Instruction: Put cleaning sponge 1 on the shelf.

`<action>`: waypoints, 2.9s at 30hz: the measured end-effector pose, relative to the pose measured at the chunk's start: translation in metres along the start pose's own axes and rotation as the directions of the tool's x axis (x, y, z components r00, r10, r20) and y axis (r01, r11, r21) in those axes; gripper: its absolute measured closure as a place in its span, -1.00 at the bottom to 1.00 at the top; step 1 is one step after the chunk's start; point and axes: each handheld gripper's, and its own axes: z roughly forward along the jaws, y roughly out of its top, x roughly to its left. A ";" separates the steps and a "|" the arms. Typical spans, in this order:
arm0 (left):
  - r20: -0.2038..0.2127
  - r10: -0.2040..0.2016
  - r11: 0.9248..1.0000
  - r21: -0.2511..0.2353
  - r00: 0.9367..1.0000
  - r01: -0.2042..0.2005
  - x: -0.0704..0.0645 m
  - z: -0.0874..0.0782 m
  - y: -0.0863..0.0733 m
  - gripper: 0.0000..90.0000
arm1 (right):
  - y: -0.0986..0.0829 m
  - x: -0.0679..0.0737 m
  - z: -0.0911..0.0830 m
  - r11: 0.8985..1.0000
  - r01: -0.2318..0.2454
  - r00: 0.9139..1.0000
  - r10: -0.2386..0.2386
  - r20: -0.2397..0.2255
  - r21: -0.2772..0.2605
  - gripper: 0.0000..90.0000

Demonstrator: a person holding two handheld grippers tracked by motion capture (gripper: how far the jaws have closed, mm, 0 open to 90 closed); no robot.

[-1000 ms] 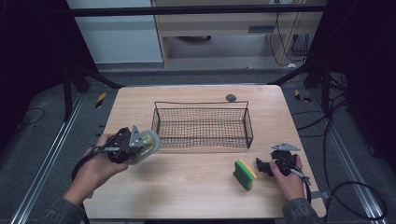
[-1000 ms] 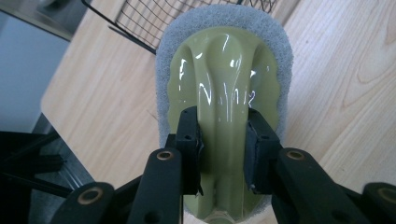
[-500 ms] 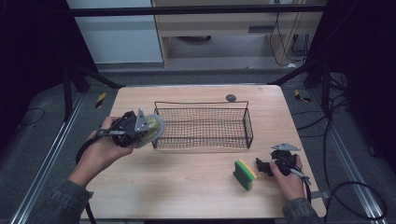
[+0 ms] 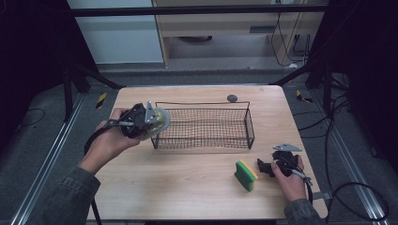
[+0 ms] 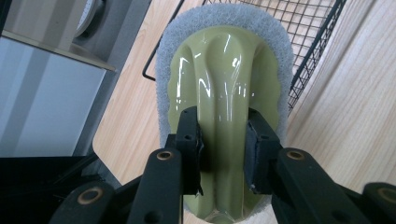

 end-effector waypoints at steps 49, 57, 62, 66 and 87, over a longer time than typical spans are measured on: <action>-0.056 0.084 0.995 -0.048 0.995 -0.087 0.018 0.022 0.047 0.57 | 0.001 -0.002 0.001 1.000 0.018 1.000 -0.018 -0.011 0.000 -0.99; -0.060 0.101 0.994 -0.034 0.993 -0.103 0.022 0.026 0.055 0.57 | 0.001 -0.002 0.001 1.000 0.011 1.000 -0.011 -0.013 0.003 -0.99; -0.055 0.117 0.993 -0.022 0.992 -0.119 0.021 0.030 0.056 0.57 | 0.001 -0.002 0.001 1.000 0.013 1.000 -0.013 -0.012 0.003 -0.99; -0.049 0.124 0.992 -0.023 0.991 -0.125 0.021 0.033 0.057 0.57 | 0.001 -0.002 0.001 1.000 0.014 1.000 -0.014 -0.012 0.003 -0.99; -0.027 0.188 0.982 -0.027 0.982 -0.188 0.008 0.047 0.056 0.57 | 0.001 -0.002 0.001 1.000 0.013 1.000 -0.013 -0.015 0.000 -0.99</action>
